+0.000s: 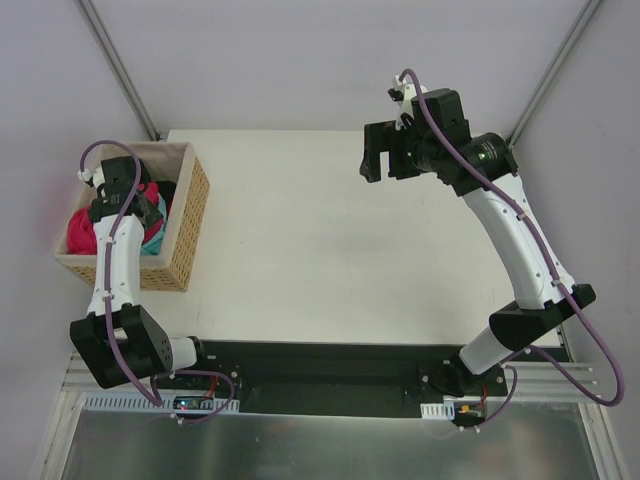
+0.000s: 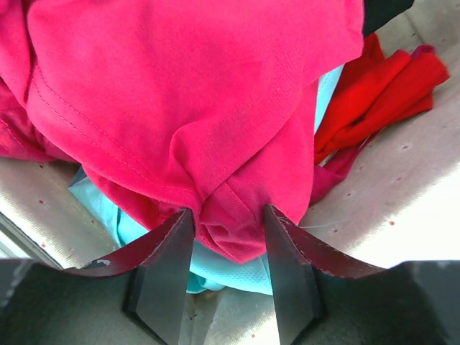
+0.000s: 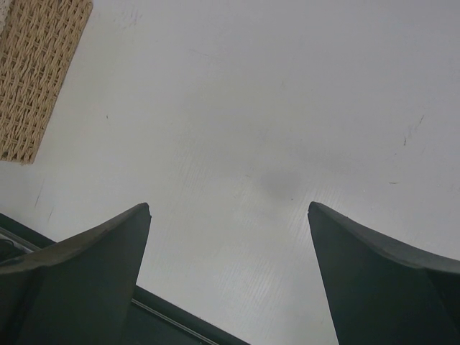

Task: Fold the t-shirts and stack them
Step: Grab crumpled tshirt from bin with the left arm, then move the tshirt to the center of the board

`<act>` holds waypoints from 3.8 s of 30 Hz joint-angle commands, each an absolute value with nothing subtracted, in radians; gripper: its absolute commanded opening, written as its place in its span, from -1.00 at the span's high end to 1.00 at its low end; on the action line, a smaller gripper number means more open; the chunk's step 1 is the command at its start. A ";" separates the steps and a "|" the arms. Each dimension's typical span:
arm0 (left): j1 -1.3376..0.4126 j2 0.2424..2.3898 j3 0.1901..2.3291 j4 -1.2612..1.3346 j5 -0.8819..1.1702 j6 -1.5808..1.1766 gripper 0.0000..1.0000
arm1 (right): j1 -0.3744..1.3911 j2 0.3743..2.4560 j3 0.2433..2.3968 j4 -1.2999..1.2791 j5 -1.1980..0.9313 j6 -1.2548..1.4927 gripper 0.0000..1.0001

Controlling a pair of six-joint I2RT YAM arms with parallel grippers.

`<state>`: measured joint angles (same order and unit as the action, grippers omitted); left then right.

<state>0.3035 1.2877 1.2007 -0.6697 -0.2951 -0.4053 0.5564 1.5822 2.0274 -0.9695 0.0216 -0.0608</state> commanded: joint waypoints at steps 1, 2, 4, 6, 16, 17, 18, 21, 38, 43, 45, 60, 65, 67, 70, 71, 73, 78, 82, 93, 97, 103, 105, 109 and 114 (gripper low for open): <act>0.318 1.292 1.177 -0.667 -0.278 -0.419 0.21 | 0.561 1.572 2.074 -0.974 0.031 -0.064 -0.92; 0.319 1.293 1.175 -0.669 -0.275 -0.419 0.28 | 0.561 1.574 2.071 -0.976 0.031 -0.064 -0.92; 0.319 1.295 1.172 -0.667 -0.268 -0.420 0.60 | 0.561 1.574 2.069 -0.977 0.032 -0.064 -0.92; 0.319 1.296 1.170 -0.669 -0.258 -0.422 1.00 | 0.561 1.574 2.068 -0.977 0.032 -0.066 -0.92; 0.319 1.243 1.177 -0.664 -0.141 -0.419 1.00 | 0.561 1.565 2.019 -0.928 0.028 -0.074 -0.88; 0.318 1.235 1.177 -0.658 -0.106 -0.413 1.00 | 0.561 1.566 2.016 -0.928 0.026 -0.077 -0.87; 0.319 1.220 1.177 -0.658 -0.091 -0.407 1.00 | 0.561 1.568 2.013 -0.924 0.028 -0.078 -0.87; 0.318 1.183 1.181 -0.655 -0.048 -0.373 1.00 | 0.561 1.572 2.000 -0.907 0.034 -0.087 -0.96; 0.308 1.098 1.298 -0.655 0.126 -0.333 1.00 | 0.560 1.585 1.941 -0.833 0.021 -0.103 -0.91; 0.243 1.095 1.342 -0.655 0.138 -0.318 1.00 | 0.560 1.591 1.933 -0.819 0.014 -0.106 -0.92; 0.215 1.101 1.359 -0.655 0.132 -0.319 1.00 | 0.560 1.592 1.928 -0.813 0.011 -0.107 -0.92; -0.150 1.241 1.525 -0.660 0.017 -0.353 1.00 | 0.557 1.574 1.856 -0.775 0.044 -0.144 -0.91; -0.236 1.307 1.591 -0.658 -0.018 -0.350 1.00 | 0.545 1.578 1.848 -0.772 0.089 -0.167 -0.91; -0.281 1.337 1.609 -0.661 -0.038 -0.339 1.00 | 0.529 1.575 1.850 -0.772 0.109 -0.173 -0.92; -0.330 1.376 1.646 -0.667 -0.055 -0.331 1.00 | 0.483 1.565 1.844 -0.759 0.112 -0.167 -0.92; -0.342 1.387 1.666 -0.670 -0.058 -0.330 1.00 | 0.471 1.563 1.839 -0.749 0.107 -0.167 -0.91; -0.379 1.419 1.686 -0.675 -0.061 -0.325 1.00 | 0.428 1.559 1.836 -0.739 0.098 -0.163 -0.92; -0.463 1.499 1.781 -0.704 -0.092 -0.308 1.00 | 0.351 1.559 1.835 -0.718 0.095 -0.164 -0.92; -0.517 1.578 1.865 -0.729 -0.109 -0.299 1.00 | 0.319 1.559 1.836 -0.710 0.138 -0.192 -0.93; -0.601 1.719 2.025 -0.781 -0.101 -0.293 1.00 | 0.158 1.551 1.856 -0.687 0.160 -0.204 -0.93; -0.638 1.788 2.112 -0.807 -0.094 -0.291 1.00 | 0.126 1.546 1.847 -0.680 0.134 -0.190 -0.93; -0.680 1.864 2.216 -0.847 -0.104 -0.275 1.00 | 0.109 1.548 1.845 -0.673 0.123 -0.184 -0.93; -0.680 1.879 2.230 -0.851 -0.098 -0.278 1.00 | 0.104 1.552 1.850 -0.670 0.120 -0.183 -0.93; -0.689 1.897 2.258 -0.859 -0.086 -0.276 1.00 | 0.094 1.560 1.859 -0.670 0.117 -0.181 -0.93; -0.701 1.919 2.275 -0.864 -0.077 -0.275 1.00 | 0.068 1.569 1.873 -0.672 0.110 -0.179 -0.93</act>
<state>-0.6754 1.9137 2.2173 -0.8738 -0.1062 -0.2928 0.0902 1.5906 1.8343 -0.7029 0.1234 -0.1913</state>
